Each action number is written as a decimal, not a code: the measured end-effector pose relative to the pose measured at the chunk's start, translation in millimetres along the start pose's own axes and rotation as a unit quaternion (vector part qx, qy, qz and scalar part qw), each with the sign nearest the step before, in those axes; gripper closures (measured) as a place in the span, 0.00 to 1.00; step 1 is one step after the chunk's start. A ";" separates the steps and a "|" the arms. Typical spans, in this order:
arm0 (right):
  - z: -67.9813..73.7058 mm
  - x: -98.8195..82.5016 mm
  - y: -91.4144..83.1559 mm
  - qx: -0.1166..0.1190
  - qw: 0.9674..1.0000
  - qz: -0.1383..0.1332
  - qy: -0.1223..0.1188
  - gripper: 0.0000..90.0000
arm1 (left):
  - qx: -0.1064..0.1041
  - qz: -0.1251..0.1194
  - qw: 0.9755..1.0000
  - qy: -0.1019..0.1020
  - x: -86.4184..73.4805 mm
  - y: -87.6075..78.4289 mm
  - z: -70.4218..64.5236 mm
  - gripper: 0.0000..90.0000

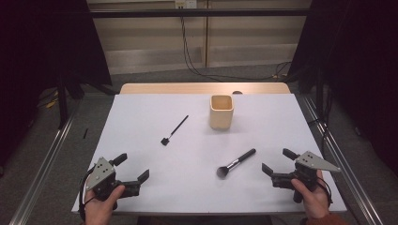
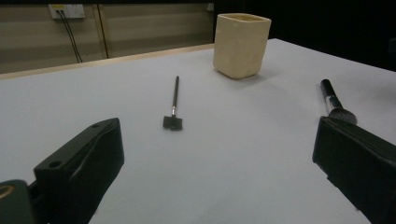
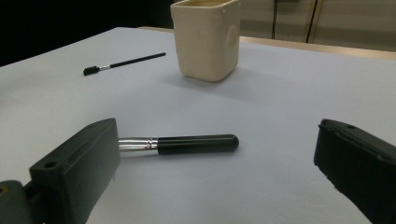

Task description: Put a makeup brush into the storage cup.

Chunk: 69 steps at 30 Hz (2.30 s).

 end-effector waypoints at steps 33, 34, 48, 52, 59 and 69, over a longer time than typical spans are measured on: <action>4.7 3.7 4.0 0.012 1.000 -0.017 0.009 0.00 | -0.022 -0.030 0.999 0.015 33.4 27.0 -7.3 0.02; 4.5 3.4 3.8 0.012 1.000 -0.016 0.008 0.00 | -0.021 -0.025 0.999 0.024 33.1 33.1 -5.9 0.02; 3.2 2.6 3.5 0.009 1.000 -0.016 0.011 0.00 | -0.042 0.001 0.999 0.025 28.1 77.9 1.5 0.02; 3.1 2.5 3.1 0.009 1.000 -0.015 0.009 0.00 | -0.037 0.001 0.999 0.022 27.6 88.3 5.4 0.02; 3.6 2.2 1.8 0.006 1.000 -0.014 0.007 0.00 | -0.031 0.002 0.999 0.024 25.7 99.4 11.8 0.02; 6.3 2.0 0.9 0.006 1.000 -0.010 -0.001 0.00 | -0.033 0.010 0.999 0.037 30.9 128.4 10.9 0.02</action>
Point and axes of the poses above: each handheld gripper's, and its own axes: y roughly forward along the jaws, x roughly out of its top, z roughly to its left, the point moved 10 cm from there along y, roughly forward along the jaws, and after that the axes turned 12 degrees about -z, right-handed, at the moved point
